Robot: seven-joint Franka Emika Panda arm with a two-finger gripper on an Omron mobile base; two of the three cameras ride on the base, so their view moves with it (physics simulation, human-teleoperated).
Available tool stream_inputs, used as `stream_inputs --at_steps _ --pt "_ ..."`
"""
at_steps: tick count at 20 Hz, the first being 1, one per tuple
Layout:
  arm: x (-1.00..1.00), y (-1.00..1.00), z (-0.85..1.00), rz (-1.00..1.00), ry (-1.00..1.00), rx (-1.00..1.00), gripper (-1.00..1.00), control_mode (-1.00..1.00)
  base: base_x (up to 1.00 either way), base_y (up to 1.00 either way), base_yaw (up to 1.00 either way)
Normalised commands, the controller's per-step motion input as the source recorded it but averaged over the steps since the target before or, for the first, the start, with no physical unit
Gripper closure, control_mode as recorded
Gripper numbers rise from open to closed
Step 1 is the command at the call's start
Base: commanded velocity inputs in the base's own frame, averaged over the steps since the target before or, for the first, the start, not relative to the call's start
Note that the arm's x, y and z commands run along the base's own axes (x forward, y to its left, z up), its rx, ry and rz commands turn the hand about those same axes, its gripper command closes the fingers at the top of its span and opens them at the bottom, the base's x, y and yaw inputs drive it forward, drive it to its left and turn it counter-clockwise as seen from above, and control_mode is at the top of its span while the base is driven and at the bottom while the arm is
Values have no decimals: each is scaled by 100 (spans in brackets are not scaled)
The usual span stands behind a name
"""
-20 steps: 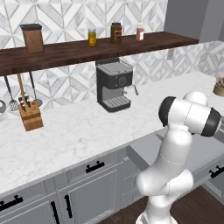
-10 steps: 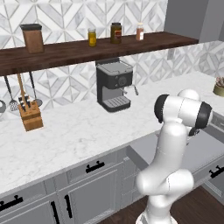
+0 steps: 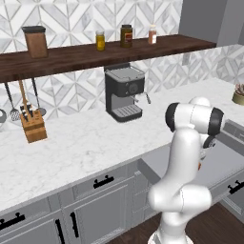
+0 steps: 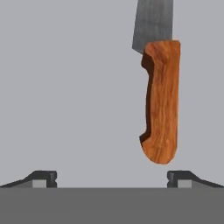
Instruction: Pick up the knife from the drawer and place it on the cutting board. Then place the meat from the plate to the cutting board.
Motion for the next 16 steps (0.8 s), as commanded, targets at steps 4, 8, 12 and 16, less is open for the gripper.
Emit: stream_inputs --at_steps 4,8,12,16 --pt "7 -4 -20 0 3 0 -100 -100 0 0 0" --pt "5 -10 -16 0 1 0 -100 -100 0 0 0" --pt "16 -16 -13 0 3 0 -100 -100 0 0 0" --pt "20 -11 -18 0 5 0 -100 -100 0 0 0"
